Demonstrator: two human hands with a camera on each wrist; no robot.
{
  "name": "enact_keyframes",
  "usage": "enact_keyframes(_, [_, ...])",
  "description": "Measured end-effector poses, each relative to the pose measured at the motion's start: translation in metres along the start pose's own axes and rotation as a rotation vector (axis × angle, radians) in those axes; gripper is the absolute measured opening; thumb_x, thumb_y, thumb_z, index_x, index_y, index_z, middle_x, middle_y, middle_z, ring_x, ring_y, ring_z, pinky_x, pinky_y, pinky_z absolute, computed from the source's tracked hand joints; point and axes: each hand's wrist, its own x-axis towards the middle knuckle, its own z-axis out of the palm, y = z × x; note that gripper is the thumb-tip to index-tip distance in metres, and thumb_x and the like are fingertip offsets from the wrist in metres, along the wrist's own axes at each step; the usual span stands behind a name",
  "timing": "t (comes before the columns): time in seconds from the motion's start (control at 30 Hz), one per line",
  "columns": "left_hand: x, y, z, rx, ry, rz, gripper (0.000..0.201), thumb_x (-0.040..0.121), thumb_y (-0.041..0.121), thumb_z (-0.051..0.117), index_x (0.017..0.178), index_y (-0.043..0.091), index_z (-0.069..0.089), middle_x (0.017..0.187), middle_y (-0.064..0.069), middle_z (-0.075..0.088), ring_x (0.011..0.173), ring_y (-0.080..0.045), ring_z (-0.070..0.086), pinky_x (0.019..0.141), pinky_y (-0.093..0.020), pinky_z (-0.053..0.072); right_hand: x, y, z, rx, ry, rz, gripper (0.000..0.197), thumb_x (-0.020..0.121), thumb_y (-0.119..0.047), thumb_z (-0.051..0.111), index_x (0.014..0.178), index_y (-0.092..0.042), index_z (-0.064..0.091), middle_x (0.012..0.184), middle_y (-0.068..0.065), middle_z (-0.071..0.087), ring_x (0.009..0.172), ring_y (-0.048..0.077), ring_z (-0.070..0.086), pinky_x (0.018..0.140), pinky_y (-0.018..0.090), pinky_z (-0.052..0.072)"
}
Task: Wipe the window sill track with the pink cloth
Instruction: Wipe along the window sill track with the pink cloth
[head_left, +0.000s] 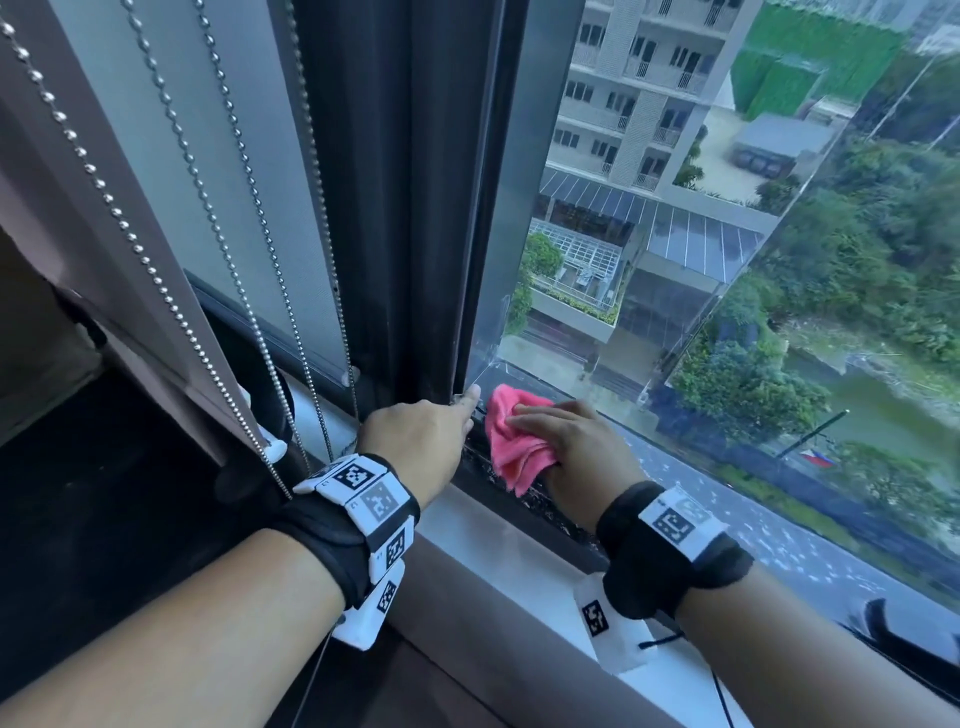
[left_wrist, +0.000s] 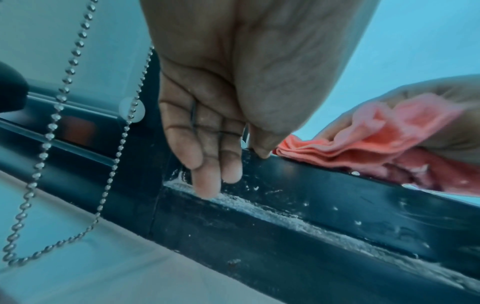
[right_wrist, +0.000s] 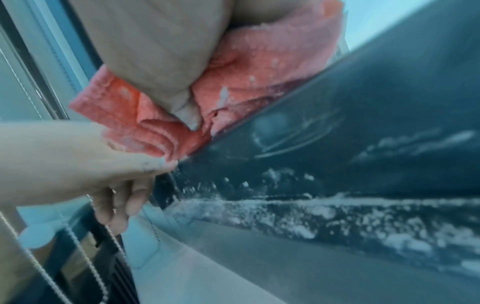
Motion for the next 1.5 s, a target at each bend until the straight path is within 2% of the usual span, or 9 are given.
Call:
enact_keyframes(0.13, [0.008, 0.009, -0.006, 0.092, -0.003, 0.032, 0.045, 0.105, 0.031, 0.029, 0.15, 0.031, 0.029, 0.112, -0.006, 0.065, 0.099, -0.03, 0.061, 0.063, -0.034, 0.039, -0.008, 0.004, -0.026, 0.086, 0.049, 0.076, 0.045, 0.084, 0.001, 0.056, 0.114, -0.029, 0.068, 0.116, -0.003, 0.066, 0.096, 0.015, 0.051, 0.09, 0.028, 0.043])
enact_keyframes(0.2, [0.006, 0.017, -0.008, 0.13, 0.03, 0.071, 0.04, 0.104, 0.031, 0.036, 0.143, 0.024, 0.04, 0.114, -0.007, 0.056, 0.1, -0.028, 0.055, 0.061, -0.034, 0.04, -0.006, 0.014, -0.034, -0.011, 0.127, 0.116, 0.049, 0.084, -0.001, 0.055, 0.124, -0.028, 0.062, 0.13, -0.003, 0.06, 0.112, 0.02, 0.05, 0.099, 0.032, 0.039])
enact_keyframes(0.3, [0.003, 0.03, -0.007, 0.113, 0.099, 0.179, 0.034, 0.099, 0.02, 0.048, 0.133, 0.023, 0.053, 0.106, -0.006, 0.047, 0.094, -0.027, 0.05, 0.057, -0.033, 0.042, -0.007, 0.021, -0.034, -0.139, -0.065, 0.129, 0.061, 0.089, -0.007, 0.051, 0.143, -0.033, 0.039, 0.15, -0.005, 0.039, 0.132, 0.021, 0.035, 0.11, 0.034, 0.029])
enact_keyframes(0.47, [0.015, 0.038, 0.006, 0.079, 0.016, 0.293, 0.058, 0.096, 0.001, 0.043, 0.149, 0.024, 0.035, 0.154, -0.011, 0.033, 0.139, -0.038, 0.031, 0.104, -0.044, 0.044, -0.015, 0.027, -0.019, -0.146, -0.127, 0.031, 0.061, 0.088, -0.009, 0.054, 0.142, -0.031, 0.04, 0.152, -0.004, 0.035, 0.139, 0.017, 0.028, 0.117, 0.026, 0.014])
enact_keyframes(0.7, [0.027, 0.033, 0.017, 0.142, -0.117, 0.274, 0.052, 0.097, 0.0, 0.038, 0.144, 0.022, 0.041, 0.155, -0.004, 0.036, 0.14, -0.037, 0.037, 0.09, -0.047, 0.054, -0.03, 0.038, -0.021, 0.141, -0.014, 0.007, 0.049, 0.081, 0.002, 0.063, 0.111, -0.036, 0.069, 0.122, -0.011, 0.066, 0.11, 0.009, 0.059, 0.102, 0.031, 0.046])
enact_keyframes(0.87, [0.031, 0.037, 0.02, 0.152, -0.17, 0.248, 0.054, 0.1, 0.005, 0.041, 0.149, 0.025, 0.03, 0.156, -0.004, 0.031, 0.142, -0.037, 0.032, 0.094, -0.046, 0.048, -0.024, 0.043, -0.023, 0.07, 0.026, 0.126, 0.049, 0.089, -0.002, 0.056, 0.129, -0.028, 0.058, 0.139, -0.006, 0.051, 0.119, 0.012, 0.049, 0.106, 0.013, 0.032])
enact_keyframes(1.0, [0.031, 0.036, 0.018, 0.171, -0.174, 0.253, 0.049, 0.102, 0.013, 0.041, 0.149, 0.025, 0.032, 0.157, -0.003, 0.031, 0.141, -0.036, 0.033, 0.092, -0.047, 0.051, -0.034, 0.037, 0.002, -0.074, -0.041, 0.064, 0.058, 0.086, -0.004, 0.059, 0.136, -0.032, 0.049, 0.145, -0.007, 0.046, 0.135, 0.017, 0.036, 0.115, 0.032, 0.026])
enact_keyframes(1.23, [0.03, 0.034, 0.017, 0.122, -0.176, 0.247, 0.052, 0.101, 0.009, 0.039, 0.148, 0.029, 0.033, 0.158, 0.0, 0.031, 0.144, -0.034, 0.031, 0.097, -0.046, 0.048, -0.046, 0.045, -0.015, 0.297, 0.076, 0.114, 0.053, 0.082, 0.008, 0.059, 0.113, -0.034, 0.068, 0.126, -0.012, 0.062, 0.112, 0.005, 0.057, 0.104, 0.025, 0.044])
enact_keyframes(1.5, [0.021, 0.036, 0.019, 0.137, -0.184, 0.232, 0.053, 0.103, 0.014, 0.04, 0.152, 0.028, 0.025, 0.162, 0.0, 0.022, 0.147, -0.033, 0.023, 0.1, -0.044, 0.045, -0.055, 0.052, 0.004, 0.017, 0.041, 0.119, 0.052, 0.084, -0.004, 0.063, 0.127, -0.033, 0.059, 0.136, -0.011, 0.056, 0.129, 0.011, 0.044, 0.113, 0.033, 0.033])
